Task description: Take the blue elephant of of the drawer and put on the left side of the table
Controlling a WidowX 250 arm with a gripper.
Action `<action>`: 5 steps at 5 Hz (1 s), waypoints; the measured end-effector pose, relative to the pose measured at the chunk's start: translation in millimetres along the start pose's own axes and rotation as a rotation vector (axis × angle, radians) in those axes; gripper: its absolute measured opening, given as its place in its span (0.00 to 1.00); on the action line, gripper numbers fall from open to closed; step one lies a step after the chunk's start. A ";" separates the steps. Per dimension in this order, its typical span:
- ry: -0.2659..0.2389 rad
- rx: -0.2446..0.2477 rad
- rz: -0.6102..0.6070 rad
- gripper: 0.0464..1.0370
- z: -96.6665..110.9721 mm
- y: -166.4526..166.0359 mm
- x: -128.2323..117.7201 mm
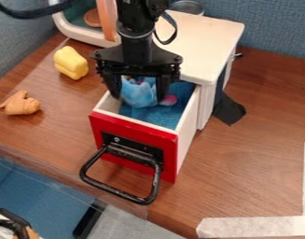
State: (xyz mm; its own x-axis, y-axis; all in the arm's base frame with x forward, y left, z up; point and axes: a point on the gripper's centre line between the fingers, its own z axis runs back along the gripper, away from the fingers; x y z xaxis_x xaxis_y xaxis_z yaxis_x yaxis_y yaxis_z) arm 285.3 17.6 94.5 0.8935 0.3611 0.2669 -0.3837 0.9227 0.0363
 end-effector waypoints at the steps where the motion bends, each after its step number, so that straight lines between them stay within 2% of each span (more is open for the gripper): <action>1: 0.010 0.004 0.009 0.91 -6.1 -0.6 6.6; 3: 0.013 -0.009 0.052 0.35 -10.5 0.8 12.0; 4: 0.018 -0.023 0.059 0.18 -9.2 0.3 8.4; 5: 0.023 -0.061 0.061 0.09 3.3 -1.6 -3.1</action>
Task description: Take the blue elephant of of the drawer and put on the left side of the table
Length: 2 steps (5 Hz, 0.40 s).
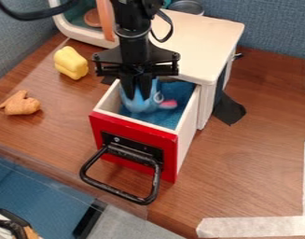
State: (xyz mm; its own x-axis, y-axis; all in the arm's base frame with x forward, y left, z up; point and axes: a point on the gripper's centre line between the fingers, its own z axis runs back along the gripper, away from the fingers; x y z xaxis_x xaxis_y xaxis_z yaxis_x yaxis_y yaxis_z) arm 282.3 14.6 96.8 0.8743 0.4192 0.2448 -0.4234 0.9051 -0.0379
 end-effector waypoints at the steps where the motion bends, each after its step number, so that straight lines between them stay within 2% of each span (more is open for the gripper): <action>1: -0.007 -0.035 -0.003 0.05 12.8 -0.8 -13.4; 2: -0.015 -0.068 -0.002 0.04 26.0 0.8 -24.3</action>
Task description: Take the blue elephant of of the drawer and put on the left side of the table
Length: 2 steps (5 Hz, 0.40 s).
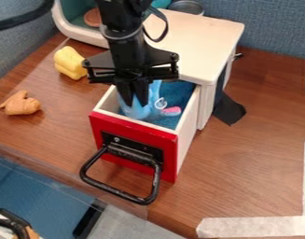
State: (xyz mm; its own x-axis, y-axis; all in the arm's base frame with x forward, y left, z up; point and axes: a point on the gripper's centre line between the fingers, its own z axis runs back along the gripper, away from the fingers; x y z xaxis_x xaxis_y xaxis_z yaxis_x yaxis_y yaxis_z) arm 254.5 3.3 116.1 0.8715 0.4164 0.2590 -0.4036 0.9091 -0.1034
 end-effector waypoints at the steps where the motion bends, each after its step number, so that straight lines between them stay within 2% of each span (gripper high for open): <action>1: -0.035 -0.026 0.047 0.04 17.6 17.5 4.0; 2: -0.062 -0.031 0.119 0.04 27.3 44.7 11.9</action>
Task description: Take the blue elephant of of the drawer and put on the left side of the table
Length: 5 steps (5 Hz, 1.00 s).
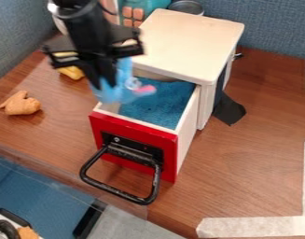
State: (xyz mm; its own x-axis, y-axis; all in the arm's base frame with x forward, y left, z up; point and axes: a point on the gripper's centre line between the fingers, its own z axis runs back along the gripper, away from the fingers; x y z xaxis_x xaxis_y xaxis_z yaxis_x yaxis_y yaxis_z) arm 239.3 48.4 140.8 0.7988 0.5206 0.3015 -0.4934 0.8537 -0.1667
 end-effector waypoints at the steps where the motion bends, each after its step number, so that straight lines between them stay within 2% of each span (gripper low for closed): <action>1: -0.023 -0.026 0.085 0.04 17.0 27.7 17.1; 2: -0.030 -0.033 0.131 0.04 21.6 42.5 30.9; 3: -0.031 0.007 0.174 0.04 10.8 57.1 41.6; 5: -0.021 0.105 0.239 0.04 -41.7 75.3 63.1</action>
State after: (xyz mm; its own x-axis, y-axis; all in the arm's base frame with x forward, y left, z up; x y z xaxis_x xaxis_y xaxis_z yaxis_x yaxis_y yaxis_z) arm 266.9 146.2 108.1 0.6482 0.7061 0.2849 -0.7015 0.6993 -0.1372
